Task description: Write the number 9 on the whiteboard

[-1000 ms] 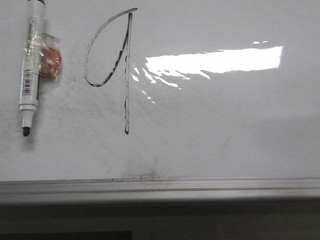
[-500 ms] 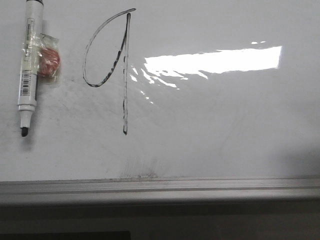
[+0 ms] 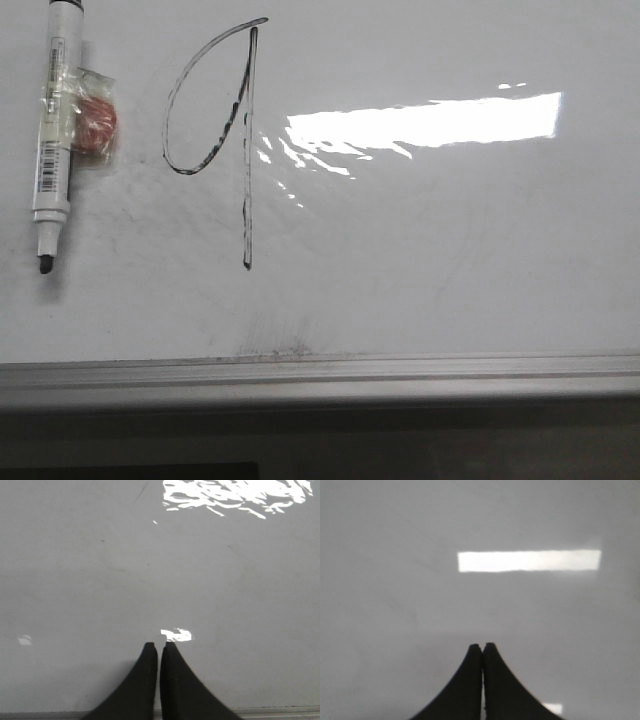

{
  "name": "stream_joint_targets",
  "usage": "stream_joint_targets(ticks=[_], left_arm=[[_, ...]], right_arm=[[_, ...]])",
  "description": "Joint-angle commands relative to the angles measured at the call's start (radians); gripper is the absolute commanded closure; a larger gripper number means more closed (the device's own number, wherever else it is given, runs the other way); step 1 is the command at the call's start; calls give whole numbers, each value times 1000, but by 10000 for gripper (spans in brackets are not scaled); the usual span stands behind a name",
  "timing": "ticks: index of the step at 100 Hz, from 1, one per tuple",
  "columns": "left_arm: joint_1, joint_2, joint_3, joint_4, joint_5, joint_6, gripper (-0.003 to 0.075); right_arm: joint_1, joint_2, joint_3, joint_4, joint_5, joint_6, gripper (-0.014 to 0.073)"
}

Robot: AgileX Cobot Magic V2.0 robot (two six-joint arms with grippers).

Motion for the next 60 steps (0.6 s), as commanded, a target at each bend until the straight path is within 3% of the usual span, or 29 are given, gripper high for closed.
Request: stream_joint_targets(ticks=[1,9,22,30,60], left_arm=[[3,-28,41,-3,-44,-2,741],[3,-28,41,-3,-44,-2,741],[3,-28,41,-3,-44,-2,741],[3,-28,41,-3,-44,-2,741],[3,-28,41,-3,-44,-2,741]], right_arm=[[-66,-10,10,-7,30,11,657],[-109,-39,10,12,110,-7,657],[-152,-80,10,180,230,-192,657],[-155,-92,10,202,332,-214,657],[-155,-106,10,202,334,-214,657]])
